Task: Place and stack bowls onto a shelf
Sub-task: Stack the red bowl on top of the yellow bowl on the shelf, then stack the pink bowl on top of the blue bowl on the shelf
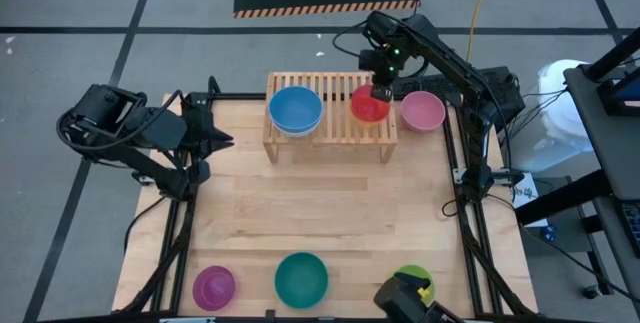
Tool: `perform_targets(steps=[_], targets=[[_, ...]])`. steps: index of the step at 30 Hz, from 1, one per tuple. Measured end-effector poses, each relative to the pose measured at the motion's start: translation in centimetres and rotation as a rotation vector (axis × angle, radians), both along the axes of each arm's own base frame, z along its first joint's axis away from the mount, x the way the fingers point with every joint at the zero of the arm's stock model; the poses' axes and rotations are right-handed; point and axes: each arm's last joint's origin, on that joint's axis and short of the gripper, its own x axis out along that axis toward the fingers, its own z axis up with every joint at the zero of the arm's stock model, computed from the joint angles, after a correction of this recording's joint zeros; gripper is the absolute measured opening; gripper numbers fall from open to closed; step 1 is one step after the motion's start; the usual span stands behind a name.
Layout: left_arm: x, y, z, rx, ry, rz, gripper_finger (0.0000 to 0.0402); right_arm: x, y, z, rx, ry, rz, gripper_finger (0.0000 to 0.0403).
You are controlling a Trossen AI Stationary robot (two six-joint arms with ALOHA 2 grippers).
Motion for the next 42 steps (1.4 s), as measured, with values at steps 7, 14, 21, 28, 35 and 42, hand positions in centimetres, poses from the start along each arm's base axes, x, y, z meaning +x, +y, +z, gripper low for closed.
perform_targets(steps=[7,14,21,28,35,42], targets=[[0.0,0.0,0.0,-0.001,0.001,-0.003,0.0056,0.2,-0.6,0.1,-0.034,-0.043,-0.026,0.0016],[0.0,0.0,0.0,-0.001,0.001,-0.003,0.0056,0.2,-0.5,0.2,-0.038,-0.046,-0.02,0.0062],[0.0,0.0,0.0,0.002,0.002,-0.005,0.0056,-0.4,1.2,2.5,-0.099,-0.102,0.028,0.0096],[0.0,0.0,0.0,0.023,0.008,-0.025,0.0056,-2.8,6.2,7.5,-0.182,-0.226,0.055,0.0102],[0.1,0.0,0.0,0.038,0.014,-0.04,0.0056,-6.8,11.8,11.8,-0.363,-0.257,0.072,0.0102],[0.1,0.0,0.0,0.037,0.014,-0.039,0.0056,-9.9,14.6,13.3,-0.396,-0.26,0.022,0.0102]])
